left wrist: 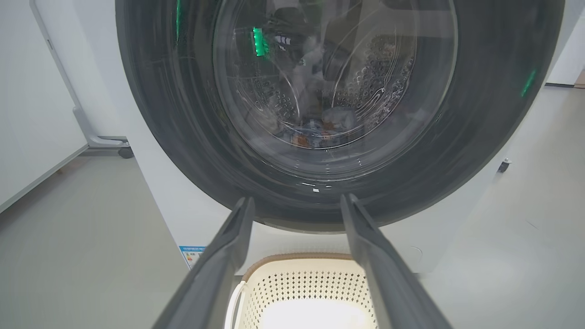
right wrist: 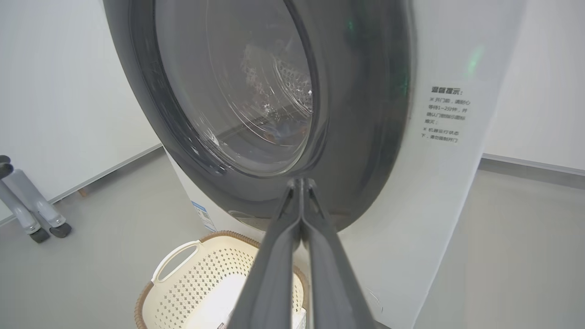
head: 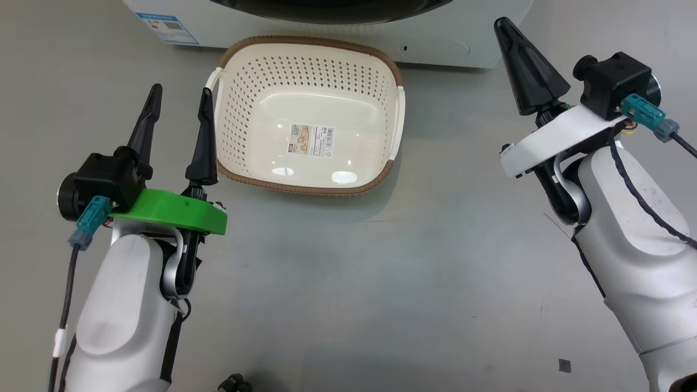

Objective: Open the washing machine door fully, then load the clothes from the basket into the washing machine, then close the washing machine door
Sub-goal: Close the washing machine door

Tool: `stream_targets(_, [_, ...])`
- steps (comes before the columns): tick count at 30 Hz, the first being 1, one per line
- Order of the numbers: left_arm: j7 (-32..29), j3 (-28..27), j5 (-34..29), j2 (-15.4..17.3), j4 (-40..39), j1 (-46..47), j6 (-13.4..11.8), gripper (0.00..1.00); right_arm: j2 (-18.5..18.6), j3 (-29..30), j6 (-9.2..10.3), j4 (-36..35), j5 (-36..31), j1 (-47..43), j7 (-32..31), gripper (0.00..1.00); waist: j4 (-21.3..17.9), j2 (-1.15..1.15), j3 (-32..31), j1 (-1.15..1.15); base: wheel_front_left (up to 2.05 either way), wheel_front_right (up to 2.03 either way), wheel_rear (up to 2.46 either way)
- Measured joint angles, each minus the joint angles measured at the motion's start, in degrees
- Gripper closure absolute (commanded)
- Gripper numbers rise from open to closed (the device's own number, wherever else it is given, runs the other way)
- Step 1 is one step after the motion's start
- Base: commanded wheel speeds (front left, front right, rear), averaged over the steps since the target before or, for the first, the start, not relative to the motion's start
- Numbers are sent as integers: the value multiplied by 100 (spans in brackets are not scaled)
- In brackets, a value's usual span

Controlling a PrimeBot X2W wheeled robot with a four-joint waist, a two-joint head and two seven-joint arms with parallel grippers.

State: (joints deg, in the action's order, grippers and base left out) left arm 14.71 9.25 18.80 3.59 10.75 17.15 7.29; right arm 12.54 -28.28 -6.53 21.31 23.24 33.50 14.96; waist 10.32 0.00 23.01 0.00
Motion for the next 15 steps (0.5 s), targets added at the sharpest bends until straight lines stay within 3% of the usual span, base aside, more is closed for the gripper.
stream_targets(10, [0,-205,-14,193,158,-491,0,0,-93,232,-9,-4,1,-593,-3,100,-258,0,-532,0,0,0,0])
stream_targets(12, [0,-219,-15,256,216,-617,0,0,-138,257,-15,-4,1,-712,-4,83,-322,0,-645,0,0,0,0])
stream_targets(15, [0,-305,-15,279,315,-772,0,0,-168,328,-45,-2,1,-884,-4,46,-419,0,-816,0,0,0,0])
